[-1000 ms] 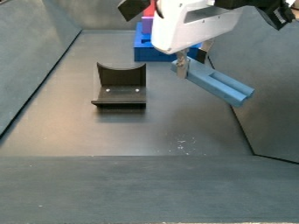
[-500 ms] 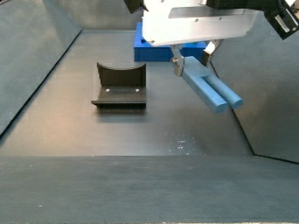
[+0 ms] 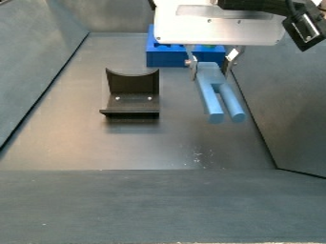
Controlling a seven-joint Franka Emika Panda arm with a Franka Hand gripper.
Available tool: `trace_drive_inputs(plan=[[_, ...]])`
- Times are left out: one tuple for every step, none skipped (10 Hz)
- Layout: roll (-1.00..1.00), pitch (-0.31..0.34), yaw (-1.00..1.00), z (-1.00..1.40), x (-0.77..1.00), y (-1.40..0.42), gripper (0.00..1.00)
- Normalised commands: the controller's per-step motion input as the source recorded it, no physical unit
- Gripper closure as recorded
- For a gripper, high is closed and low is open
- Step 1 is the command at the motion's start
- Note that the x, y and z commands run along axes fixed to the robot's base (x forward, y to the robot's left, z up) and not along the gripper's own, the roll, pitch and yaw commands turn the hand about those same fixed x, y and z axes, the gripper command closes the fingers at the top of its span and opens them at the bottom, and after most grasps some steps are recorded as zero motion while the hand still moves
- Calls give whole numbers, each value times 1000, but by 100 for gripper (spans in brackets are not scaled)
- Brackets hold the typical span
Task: Pick up the square-circle object. Move up. Rotate the square-circle object. Place the square-circle object on the fixture. Regrasp the square-circle object. Move to above the board. Insert the square-circle object.
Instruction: Rotate the square-circle object.
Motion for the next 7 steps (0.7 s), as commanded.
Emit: trace_drive_inputs(plan=[[-1,-22,-318,-37,18,19,100],[0,0,0,-1000,0,0,100],[1,-8,45,-1000,6,1,100],[0,-19,47,-1000,13,1,100],[-9,-23,42,-1000,20,-2,100],[-15,-25,33,-1000,28,-2,100],[-23,-24,28,-1000,38,-1,100]])
